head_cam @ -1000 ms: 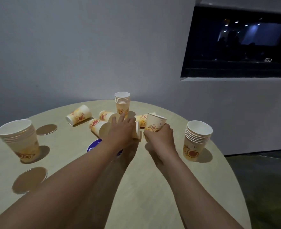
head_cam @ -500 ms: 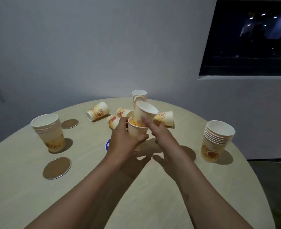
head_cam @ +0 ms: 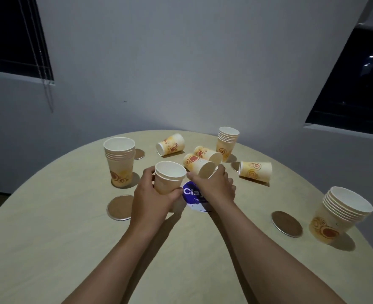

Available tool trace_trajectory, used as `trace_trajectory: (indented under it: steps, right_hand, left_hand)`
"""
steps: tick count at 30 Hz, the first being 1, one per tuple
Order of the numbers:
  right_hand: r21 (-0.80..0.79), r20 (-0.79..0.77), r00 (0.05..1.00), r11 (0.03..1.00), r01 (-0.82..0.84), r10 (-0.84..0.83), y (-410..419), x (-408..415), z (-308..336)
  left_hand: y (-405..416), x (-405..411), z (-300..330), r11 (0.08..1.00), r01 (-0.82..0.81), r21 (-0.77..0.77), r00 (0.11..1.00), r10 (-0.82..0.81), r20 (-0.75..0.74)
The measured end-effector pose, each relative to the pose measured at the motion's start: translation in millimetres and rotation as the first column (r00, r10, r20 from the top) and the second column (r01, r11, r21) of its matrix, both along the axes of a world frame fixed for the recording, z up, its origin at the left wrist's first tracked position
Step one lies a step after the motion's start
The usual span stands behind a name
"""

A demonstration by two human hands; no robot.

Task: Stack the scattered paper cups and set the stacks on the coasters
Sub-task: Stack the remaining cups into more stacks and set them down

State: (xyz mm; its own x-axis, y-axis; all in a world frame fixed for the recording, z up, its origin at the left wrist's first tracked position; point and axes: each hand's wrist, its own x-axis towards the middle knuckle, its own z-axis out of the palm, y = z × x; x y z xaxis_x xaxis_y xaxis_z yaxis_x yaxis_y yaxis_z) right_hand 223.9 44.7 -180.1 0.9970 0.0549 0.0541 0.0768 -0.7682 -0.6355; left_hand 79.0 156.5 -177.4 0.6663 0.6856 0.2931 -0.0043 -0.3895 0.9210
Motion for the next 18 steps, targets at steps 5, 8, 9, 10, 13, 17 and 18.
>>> trace_trajectory:
  steps: [5, 8, 9, 10, 13, 17, 18]
  right_hand:
    - [0.08, 0.037, 0.999, 0.997, -0.003, 0.0, 0.7, 9.2, -7.8]
    - [0.34, 0.011, 0.997, 0.937, -0.081, 0.082, -16.1, 8.0, -6.1]
    - [0.457, -0.01, 0.993, 0.883, -0.102, 0.119, -24.2, 5.5, -3.9]
    - [0.563, -0.038, 0.988, 0.82, -0.102, 0.149, -32.8, 1.9, -1.3]
    - [0.833, -0.137, 0.964, 0.552, -0.013, 0.229, -55.3, -5.3, 6.9]
    - [0.881, -0.067, 0.924, 0.457, -0.121, 0.375, -73.3, -8.4, 20.9]
    - [0.858, -0.068, 0.907, 0.489, -0.159, 0.415, -74.3, -10.5, 25.0]
  left_hand:
    - [9.0, 1.2, -3.4, 0.999, 0.005, 0.033, 1.0, -0.005, 0.008]
    - [10.6, 1.4, -5.0, 0.997, 0.036, 0.063, 0.999, -0.035, -0.014]
    - [10.6, 1.3, -4.9, 0.997, 0.046, 0.068, 0.999, -0.044, -0.022]
    - [10.2, 0.8, -4.7, 0.996, 0.053, 0.077, 0.998, -0.05, -0.032]
    - [7.6, -1.9, -1.5, 0.985, 0.05, 0.163, 0.997, -0.038, -0.073]
    - [3.4, -6.6, 4.0, 0.927, 0.07, 0.369, 0.99, -0.019, -0.141]
    - [1.4, -6.9, 5.0, 0.909, 0.085, 0.408, 0.988, -0.023, -0.155]
